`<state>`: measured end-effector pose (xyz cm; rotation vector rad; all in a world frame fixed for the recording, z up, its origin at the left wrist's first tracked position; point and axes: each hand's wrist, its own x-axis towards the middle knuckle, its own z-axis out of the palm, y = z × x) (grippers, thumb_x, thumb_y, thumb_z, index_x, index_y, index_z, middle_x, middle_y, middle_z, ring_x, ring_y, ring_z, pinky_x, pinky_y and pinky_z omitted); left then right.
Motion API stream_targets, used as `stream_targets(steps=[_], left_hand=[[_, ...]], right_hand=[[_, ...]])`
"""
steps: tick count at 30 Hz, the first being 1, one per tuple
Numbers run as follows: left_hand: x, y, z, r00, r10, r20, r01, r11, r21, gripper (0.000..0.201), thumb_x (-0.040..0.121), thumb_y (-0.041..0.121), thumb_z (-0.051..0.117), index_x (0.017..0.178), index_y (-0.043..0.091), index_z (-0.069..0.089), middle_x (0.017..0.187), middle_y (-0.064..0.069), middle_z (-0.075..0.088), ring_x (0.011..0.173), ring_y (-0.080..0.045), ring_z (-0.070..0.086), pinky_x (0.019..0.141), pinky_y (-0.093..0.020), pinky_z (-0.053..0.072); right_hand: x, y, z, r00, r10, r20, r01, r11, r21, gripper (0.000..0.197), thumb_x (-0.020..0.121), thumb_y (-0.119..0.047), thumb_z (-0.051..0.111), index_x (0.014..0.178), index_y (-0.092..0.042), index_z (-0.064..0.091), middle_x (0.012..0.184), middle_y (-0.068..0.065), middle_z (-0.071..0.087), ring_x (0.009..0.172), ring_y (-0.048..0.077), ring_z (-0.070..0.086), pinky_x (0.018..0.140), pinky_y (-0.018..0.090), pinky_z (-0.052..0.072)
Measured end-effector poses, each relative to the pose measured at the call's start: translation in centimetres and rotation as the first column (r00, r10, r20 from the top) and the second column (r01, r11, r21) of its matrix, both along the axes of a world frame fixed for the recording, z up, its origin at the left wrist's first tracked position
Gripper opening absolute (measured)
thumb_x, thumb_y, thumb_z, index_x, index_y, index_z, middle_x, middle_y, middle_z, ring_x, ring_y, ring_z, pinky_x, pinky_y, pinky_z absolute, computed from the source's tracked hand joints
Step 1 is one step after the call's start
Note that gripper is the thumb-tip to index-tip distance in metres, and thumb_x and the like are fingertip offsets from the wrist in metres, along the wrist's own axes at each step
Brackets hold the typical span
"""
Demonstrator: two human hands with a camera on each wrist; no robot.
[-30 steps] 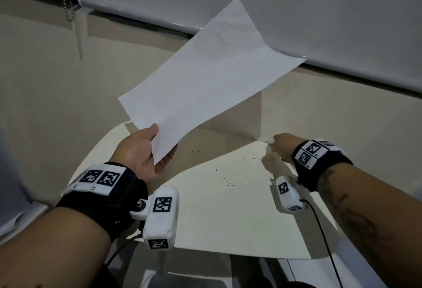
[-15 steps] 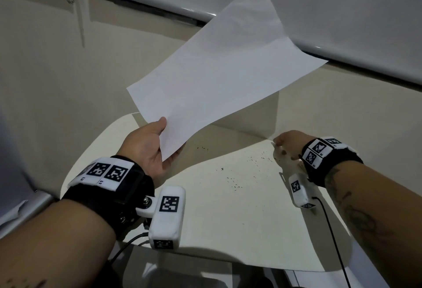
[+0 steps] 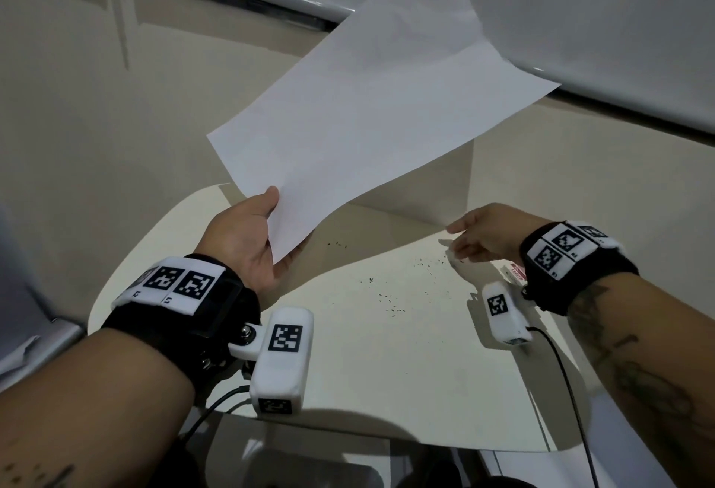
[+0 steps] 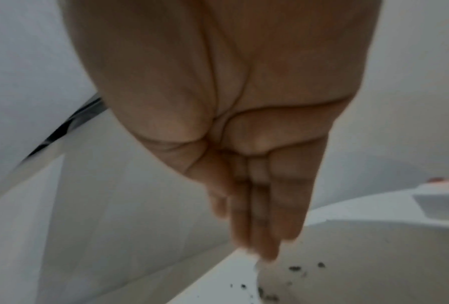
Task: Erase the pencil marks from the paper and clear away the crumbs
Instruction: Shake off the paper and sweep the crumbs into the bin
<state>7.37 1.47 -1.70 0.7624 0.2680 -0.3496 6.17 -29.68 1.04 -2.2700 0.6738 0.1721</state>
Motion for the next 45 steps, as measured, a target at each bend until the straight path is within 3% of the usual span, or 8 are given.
stream_targets(steps=[4,7,11,15,21,26,33,45], left_hand=[[-0.1,-0.2,0.0,1.0,-0.009,0.027,0.007,0.999,0.044,0.016,0.098,0.024,0.059,0.097,0.009,0.065,0.083,-0.005,0.075,0.06,-0.019,0.07,0.052,-0.026,0.055],[-0.2,-0.3,0.1,0.999,-0.024,0.033,0.023,0.999,0.039,0.017,0.099,0.024,0.057,0.094,0.009,0.065,0.082,-0.004,0.075,0.059,-0.018,0.07,0.052,-0.026,0.055],[-0.4,-0.6,0.3,0.999,-0.018,0.039,0.016,0.998,0.053,0.017,0.099,0.025,0.057,0.093,0.01,0.065,0.079,-0.002,0.075,0.059,-0.017,0.07,0.056,-0.027,0.056],[-0.9,-0.8,0.6,0.999,-0.027,0.045,0.026,0.999,0.025,0.017,0.099,0.023,0.056,0.095,0.009,0.065,0.082,-0.004,0.075,0.061,-0.018,0.071,0.052,-0.027,0.055],[-1.2,-1.1,0.8,0.999,-0.027,0.038,0.025,0.998,0.058,0.017,0.099,0.024,0.057,0.097,0.01,0.066,0.081,-0.003,0.075,0.059,-0.018,0.07,0.05,-0.026,0.055],[-1.7,-1.3,1.1,0.998,-0.041,0.043,0.039,0.998,0.05,0.017,0.099,0.025,0.057,0.095,0.011,0.065,0.079,-0.002,0.075,0.058,-0.018,0.07,0.05,-0.026,0.055],[-2.0,-1.3,1.4,0.999,-0.012,0.038,0.011,0.999,0.034,0.015,0.099,0.024,0.058,0.095,0.01,0.064,0.077,-0.002,0.075,0.058,-0.017,0.07,0.051,-0.026,0.056],[-2.8,-1.6,1.7,0.999,-0.02,0.05,0.017,0.999,0.047,0.014,0.099,0.024,0.058,0.097,0.011,0.063,0.077,-0.003,0.075,0.059,-0.018,0.07,0.052,-0.027,0.056]], right_hand=[[-1.2,0.9,-0.7,0.915,0.179,-0.362,-0.354,0.785,-0.508,0.034,0.103,-0.024,0.04,0.125,-0.005,0.058,0.126,0.013,0.063,0.114,0.028,0.059,0.099,0.036,0.046],[-2.5,2.5,-1.3,0.809,0.297,-0.507,-0.533,0.733,-0.422,0.037,0.106,-0.035,0.032,0.126,-0.01,0.052,0.135,0.015,0.055,0.118,0.026,0.052,0.103,0.037,0.037],[-3.4,2.6,0.0,0.983,0.15,-0.106,-0.158,0.985,-0.075,0.043,0.104,-0.028,0.044,0.143,-0.01,0.045,0.148,0.013,0.046,0.135,0.028,0.045,0.113,0.04,0.033],[-3.9,3.0,-0.3,0.916,0.197,-0.35,-0.36,0.789,-0.499,0.051,0.107,-0.039,0.029,0.143,-0.005,0.04,0.149,0.014,0.043,0.134,0.028,0.045,0.111,0.033,0.032],[-5.7,5.5,-1.0,0.891,0.398,-0.217,-0.414,0.91,-0.03,0.044,0.1,-0.057,0.035,0.142,-0.045,0.039,0.136,-0.012,0.049,0.127,0.007,0.045,0.117,0.029,0.022],[-5.8,4.8,-0.8,0.904,0.242,-0.352,-0.37,0.856,-0.361,0.065,0.105,-0.05,0.026,0.158,-0.015,0.01,0.162,0.007,0.022,0.148,0.023,0.022,0.117,0.033,0.015],[-10.1,8.2,0.6,0.881,0.389,-0.269,-0.427,0.898,-0.102,0.069,0.1,-0.059,0.032,0.157,-0.036,0.001,0.164,-0.008,0.013,0.15,0.01,0.013,0.109,0.019,0.006],[-13.8,5.1,-3.6,0.955,0.122,-0.27,-0.197,0.942,-0.273,0.082,0.101,-0.055,0.032,0.156,-0.013,-0.012,0.164,0.014,-0.01,0.151,0.028,-0.015,0.122,0.049,0.002]])
